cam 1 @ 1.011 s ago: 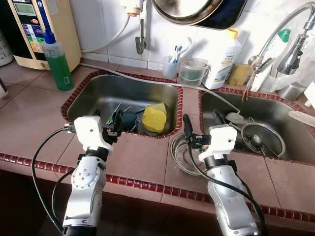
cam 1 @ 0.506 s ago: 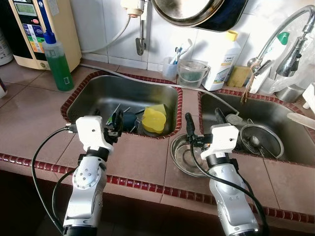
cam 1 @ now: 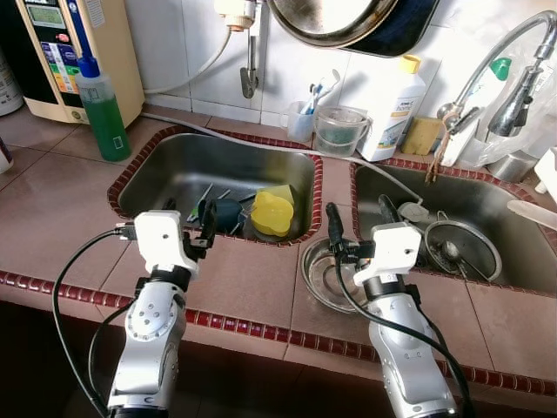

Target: Kitchen organization

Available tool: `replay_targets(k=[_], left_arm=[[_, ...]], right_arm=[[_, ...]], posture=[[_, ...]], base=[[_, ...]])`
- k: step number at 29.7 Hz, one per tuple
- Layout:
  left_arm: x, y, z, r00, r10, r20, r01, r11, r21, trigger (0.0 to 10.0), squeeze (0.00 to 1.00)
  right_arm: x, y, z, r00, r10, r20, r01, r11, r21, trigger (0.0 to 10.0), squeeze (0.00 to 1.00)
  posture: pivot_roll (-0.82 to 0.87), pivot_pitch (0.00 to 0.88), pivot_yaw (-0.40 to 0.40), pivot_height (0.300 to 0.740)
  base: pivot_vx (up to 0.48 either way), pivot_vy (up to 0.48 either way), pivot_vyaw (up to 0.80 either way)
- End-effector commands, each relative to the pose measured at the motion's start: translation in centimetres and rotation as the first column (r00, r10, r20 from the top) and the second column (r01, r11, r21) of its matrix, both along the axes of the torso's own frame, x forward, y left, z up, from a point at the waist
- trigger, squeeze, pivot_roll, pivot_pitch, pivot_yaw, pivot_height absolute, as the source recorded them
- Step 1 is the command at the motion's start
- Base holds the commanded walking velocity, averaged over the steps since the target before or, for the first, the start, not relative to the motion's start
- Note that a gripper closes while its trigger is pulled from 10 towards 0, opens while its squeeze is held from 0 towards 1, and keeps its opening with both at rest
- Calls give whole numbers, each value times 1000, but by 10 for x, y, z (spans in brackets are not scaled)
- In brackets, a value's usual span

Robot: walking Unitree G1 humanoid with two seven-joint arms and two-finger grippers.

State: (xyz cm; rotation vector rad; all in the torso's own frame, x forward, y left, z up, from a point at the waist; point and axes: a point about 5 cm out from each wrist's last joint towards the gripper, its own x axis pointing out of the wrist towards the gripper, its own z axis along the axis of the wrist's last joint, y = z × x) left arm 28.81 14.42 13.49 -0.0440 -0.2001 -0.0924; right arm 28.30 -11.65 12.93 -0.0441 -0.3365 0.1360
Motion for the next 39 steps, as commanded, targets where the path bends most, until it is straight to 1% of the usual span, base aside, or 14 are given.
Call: replay_targets(k=[1,3,4,6,10,19,39], left_arm=[[-1,-3,2,1000,-12,1,12,1000,2,10000,0],[-2,-4,2,1000,-17,4,17,1000,2,10000,0],[-3,-4,1,999,-36,3,36,999,-11,10000,0],[-4,-4,0,999,-44,-2,44,999,-20,10000,0],[-7,-2,-1,999,-45,-4,45,999,7,10000,0],[-9,-5,1,997,-81,13,80,997,5,10000,0],[-10,-7,-1,997,-83,-3,83,997,-3,10000,0]], right_arm=[[-1,-3,-2,1000,-4,-6,4,1000,-7,10000,0],[-1,-3,-2,1000,-4,-6,4,1000,-8,10000,0],[-1,-3,-3,1000,-4,-7,4,1000,-9,10000,0],[-2,-3,-3,1000,-3,-7,3,1000,-9,10000,0],[-5,-3,-5,1000,-2,-14,2,1000,-10,10000,0],[-7,-1,-7,1000,-1,-21,1,1000,-6,10000,0],[-9,-2,-8,999,-8,-32,8,1000,-9,10000,0]], posture=[[-102,0,-66,740],[-102,0,-67,740],[-102,0,-67,740],[-103,0,-67,740],[-103,0,-67,740],[-107,0,-60,740],[-111,0,-61,740]], base=[[0,0,0],[0,0,0],[0,0,0],[0,0,0],[0,0,0],[0,0,0],[0,-329,0]])
